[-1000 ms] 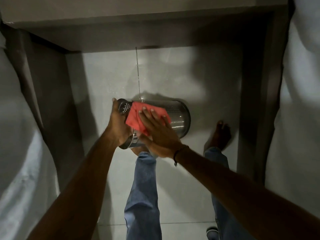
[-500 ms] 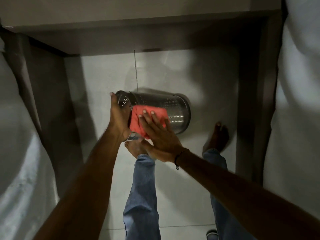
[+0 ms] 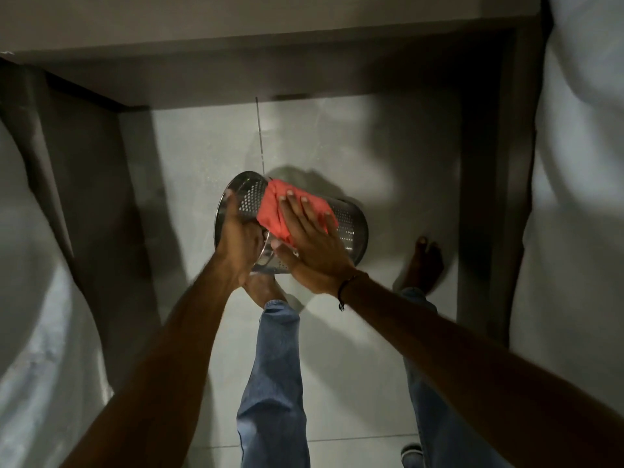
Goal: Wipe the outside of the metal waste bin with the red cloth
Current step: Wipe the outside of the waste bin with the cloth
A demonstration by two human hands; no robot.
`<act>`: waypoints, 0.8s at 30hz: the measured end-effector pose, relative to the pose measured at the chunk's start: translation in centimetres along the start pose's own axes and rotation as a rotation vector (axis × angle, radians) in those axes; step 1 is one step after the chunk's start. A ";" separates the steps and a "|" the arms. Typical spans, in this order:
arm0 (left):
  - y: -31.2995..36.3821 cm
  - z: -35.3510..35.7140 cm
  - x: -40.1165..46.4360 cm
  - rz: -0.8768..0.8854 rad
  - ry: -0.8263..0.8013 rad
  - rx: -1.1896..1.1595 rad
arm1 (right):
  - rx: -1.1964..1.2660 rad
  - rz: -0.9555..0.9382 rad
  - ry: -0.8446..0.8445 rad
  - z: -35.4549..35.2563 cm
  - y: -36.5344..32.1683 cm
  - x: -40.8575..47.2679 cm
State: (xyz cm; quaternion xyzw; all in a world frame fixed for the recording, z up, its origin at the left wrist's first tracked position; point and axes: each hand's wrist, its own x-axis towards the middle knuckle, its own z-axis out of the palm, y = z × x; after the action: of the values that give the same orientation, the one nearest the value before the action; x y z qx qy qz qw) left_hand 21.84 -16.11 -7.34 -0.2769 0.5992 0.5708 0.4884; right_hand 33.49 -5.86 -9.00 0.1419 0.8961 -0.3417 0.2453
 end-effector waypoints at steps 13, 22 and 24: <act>2.4 -0.6 1.3 -0.088 -0.086 0.162 | -0.024 -0.018 -0.011 0.3 -1.2 -0.3; 1.2 -1.0 0.4 -0.224 -0.214 0.318 | -0.024 0.008 -0.017 -0.6 -0.6 1.2; 1.2 -1.2 0.4 -0.241 -0.133 0.191 | -0.033 -0.046 -0.042 0.2 -1.1 -0.1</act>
State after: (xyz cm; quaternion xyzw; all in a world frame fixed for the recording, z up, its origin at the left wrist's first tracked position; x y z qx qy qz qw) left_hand 20.34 -16.96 -7.34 -0.2606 0.5794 0.4657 0.6160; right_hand 33.14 -6.82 -8.49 0.1099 0.8994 -0.3352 0.2582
